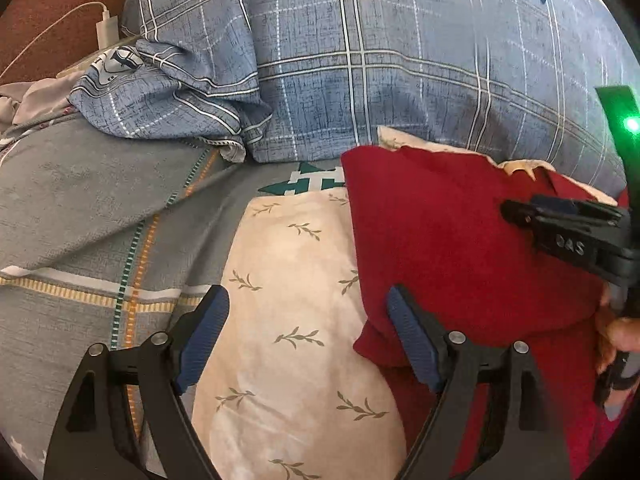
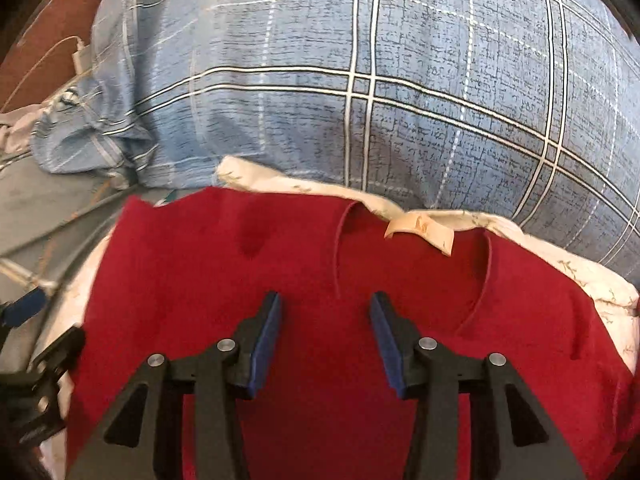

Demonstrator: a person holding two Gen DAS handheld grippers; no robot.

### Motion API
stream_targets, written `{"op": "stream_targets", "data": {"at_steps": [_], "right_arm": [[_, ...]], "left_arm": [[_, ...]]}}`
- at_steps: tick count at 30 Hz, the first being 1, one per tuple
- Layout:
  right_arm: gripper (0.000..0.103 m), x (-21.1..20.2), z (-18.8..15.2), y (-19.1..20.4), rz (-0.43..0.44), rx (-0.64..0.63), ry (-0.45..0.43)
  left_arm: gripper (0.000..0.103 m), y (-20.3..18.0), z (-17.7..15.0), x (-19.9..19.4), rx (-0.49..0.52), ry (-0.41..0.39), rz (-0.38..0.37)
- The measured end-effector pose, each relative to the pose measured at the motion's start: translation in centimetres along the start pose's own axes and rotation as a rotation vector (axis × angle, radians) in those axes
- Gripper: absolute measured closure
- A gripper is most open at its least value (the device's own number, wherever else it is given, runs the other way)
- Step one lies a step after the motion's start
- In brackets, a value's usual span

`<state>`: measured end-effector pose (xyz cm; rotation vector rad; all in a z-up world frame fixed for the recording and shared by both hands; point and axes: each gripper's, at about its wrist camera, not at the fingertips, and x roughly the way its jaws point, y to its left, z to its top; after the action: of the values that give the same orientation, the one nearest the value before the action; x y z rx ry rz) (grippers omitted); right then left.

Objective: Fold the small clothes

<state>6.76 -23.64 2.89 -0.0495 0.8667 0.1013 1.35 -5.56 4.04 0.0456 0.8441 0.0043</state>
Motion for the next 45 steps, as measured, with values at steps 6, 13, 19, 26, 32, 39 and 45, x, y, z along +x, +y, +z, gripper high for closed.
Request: {"op": "stream_targets", "data": {"at_steps": [6, 13, 19, 26, 32, 39, 45], "right_arm": [[0.054, -0.2, 0.5, -1.2, 0.002, 0.038, 0.007], [0.045, -5.9, -2.7, -3.8, 0.004, 0.070, 0.000], [0.038, -9.3, -4.8, -7.9, -0.093, 0.111, -0.031], [0.026, -10.8, -4.7, -16.4, -0.302, 0.240, -0.057], [0.047, -8.1, -5.9, -19.2, -0.202, 0.309, 0.039], [0.103, -8.8, -4.9, -18.5, -0.246, 0.240, -0.040], [0.097, -8.0, -4.5, -19.5, -0.209, 0.318, -0.006]], "left_arm": [[0.020, 0.2, -0.1, 0.1, -0.013, 0.000, -0.005], [0.020, 0.4, -0.2, -0.5, -0.037, -0.012, -0.010], [0.020, 0.8, -0.3, -1.7, -0.063, -0.039, -0.018], [0.020, 0.8, -0.4, -2.0, -0.074, -0.053, -0.035], [0.020, 0.0, -0.6, -1.6, -0.047, -0.056, -0.037], [0.020, 0.0, -0.7, -1.3, -0.052, -0.049, -0.043], [0.020, 0.2, -0.6, -1.2, -0.060, -0.043, -0.052]]}}
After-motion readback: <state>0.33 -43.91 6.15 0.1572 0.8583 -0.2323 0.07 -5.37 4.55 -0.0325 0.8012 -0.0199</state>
